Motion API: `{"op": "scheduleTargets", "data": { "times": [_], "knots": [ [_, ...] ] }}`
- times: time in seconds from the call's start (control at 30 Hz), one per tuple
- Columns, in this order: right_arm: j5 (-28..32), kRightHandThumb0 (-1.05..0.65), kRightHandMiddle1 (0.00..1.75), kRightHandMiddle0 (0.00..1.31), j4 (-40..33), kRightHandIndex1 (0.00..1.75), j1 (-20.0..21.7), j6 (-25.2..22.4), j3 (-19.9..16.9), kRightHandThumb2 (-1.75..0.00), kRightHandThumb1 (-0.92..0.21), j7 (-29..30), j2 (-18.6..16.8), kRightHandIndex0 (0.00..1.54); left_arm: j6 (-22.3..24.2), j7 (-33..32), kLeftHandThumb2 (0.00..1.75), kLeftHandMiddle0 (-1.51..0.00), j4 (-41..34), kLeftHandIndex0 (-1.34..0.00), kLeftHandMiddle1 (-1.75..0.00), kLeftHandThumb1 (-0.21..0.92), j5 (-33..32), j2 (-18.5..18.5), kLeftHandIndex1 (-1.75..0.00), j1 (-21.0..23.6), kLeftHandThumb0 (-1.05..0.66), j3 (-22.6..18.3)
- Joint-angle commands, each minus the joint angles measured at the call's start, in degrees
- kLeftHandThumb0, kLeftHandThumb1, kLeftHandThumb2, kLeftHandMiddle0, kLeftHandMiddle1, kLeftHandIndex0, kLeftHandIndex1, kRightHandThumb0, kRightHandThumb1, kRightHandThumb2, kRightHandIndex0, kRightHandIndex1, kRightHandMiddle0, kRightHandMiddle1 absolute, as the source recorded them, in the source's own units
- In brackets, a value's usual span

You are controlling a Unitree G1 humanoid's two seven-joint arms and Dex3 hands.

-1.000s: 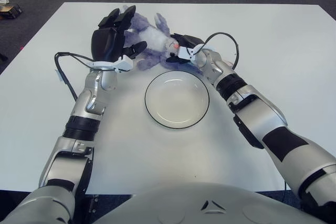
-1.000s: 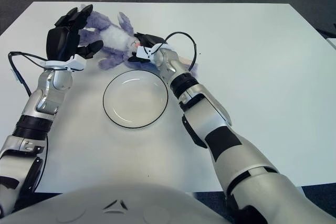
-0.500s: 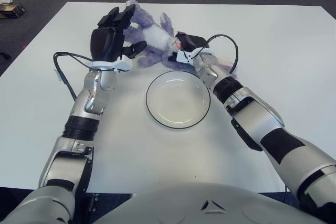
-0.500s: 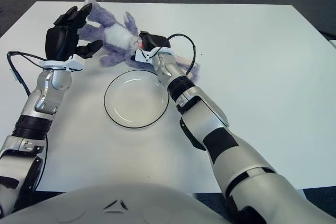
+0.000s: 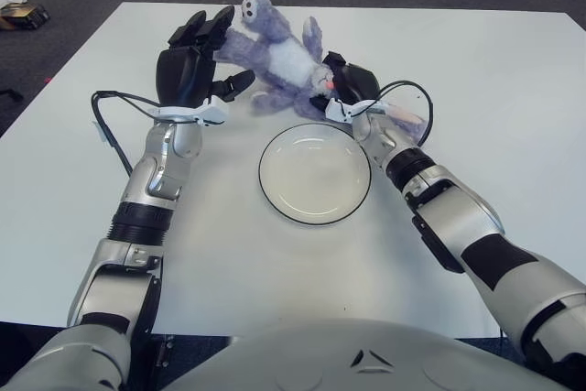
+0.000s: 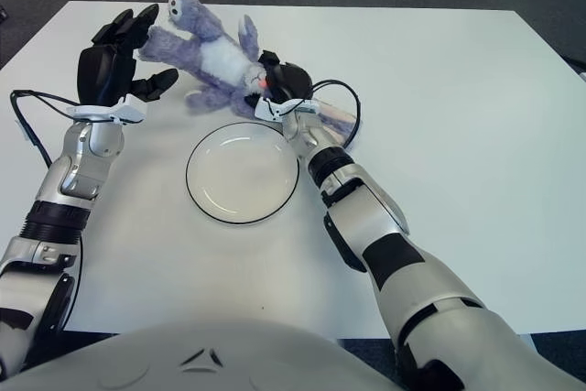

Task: Put the doll into the plate.

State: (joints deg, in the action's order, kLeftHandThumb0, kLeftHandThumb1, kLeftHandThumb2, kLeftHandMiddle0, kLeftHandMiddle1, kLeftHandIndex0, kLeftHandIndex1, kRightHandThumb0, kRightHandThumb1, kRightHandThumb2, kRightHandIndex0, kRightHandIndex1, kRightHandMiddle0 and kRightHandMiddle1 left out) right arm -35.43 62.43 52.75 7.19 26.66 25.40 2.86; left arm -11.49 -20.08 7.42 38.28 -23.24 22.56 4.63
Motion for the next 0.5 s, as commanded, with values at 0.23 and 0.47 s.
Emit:
{"op": "scheduleTargets", "data": {
  "times": [0.23,0.47],
  "knots": [
    [1.3,0.00,1.75,0.42,3.0,1.62,-2.3,4.0,-1.5,-1.32,-0.29,-0.7,3.2,0.68,-0.8,-0.8,0.65,-0.46,0.9,-0.42,0.00,0.92,0.0,-0.6,0.00,0.5,-1.04,-0.4],
    [1.8,0.00,1.75,0.41,2.9,1.62,-1.2,5.8,-2.4,-1.30,-0.30,-2.3,4.6,0.67,-0.9,-1.0,0.65,-0.46,1.3,-0.42,0.00,0.92,-0.1,-0.7,0.00,0.5,-1.04,-0.5]
  ]
}}
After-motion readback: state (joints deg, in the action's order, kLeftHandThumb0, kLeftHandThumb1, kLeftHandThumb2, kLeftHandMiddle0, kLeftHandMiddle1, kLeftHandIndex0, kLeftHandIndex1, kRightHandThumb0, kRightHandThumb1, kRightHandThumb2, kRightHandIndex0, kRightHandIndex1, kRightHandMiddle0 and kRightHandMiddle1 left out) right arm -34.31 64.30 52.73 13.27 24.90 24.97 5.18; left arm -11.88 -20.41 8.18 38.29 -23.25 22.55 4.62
